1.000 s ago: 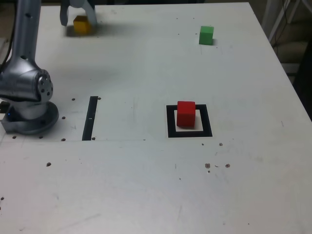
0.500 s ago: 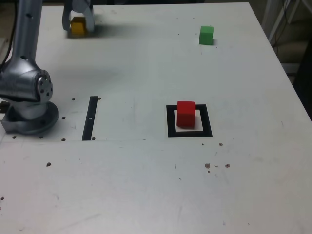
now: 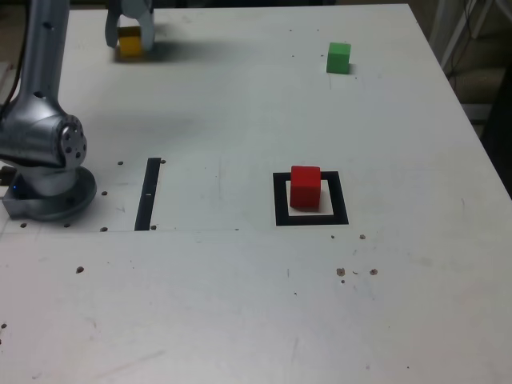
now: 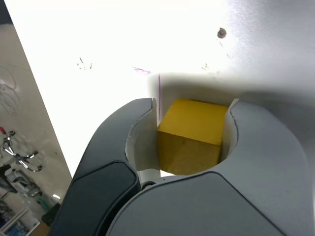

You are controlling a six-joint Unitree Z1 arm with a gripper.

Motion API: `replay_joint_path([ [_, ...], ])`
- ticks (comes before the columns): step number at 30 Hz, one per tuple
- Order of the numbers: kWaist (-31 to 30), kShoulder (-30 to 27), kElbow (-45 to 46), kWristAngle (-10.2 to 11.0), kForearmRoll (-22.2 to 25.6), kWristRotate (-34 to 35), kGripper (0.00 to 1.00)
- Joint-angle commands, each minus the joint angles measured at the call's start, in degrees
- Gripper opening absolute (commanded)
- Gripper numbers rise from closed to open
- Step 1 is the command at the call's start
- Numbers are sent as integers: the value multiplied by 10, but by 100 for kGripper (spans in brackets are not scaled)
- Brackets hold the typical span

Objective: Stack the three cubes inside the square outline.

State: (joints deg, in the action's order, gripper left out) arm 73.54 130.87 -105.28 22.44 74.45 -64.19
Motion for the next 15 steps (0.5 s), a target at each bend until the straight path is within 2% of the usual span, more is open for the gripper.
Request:
replay_joint_path([
  [1,-4,-9,5,-4,1,0,29],
  [9,-26,-25,30,-33,-4,14,29],
  [15,-68,-60,57,-60,-5,35,29],
])
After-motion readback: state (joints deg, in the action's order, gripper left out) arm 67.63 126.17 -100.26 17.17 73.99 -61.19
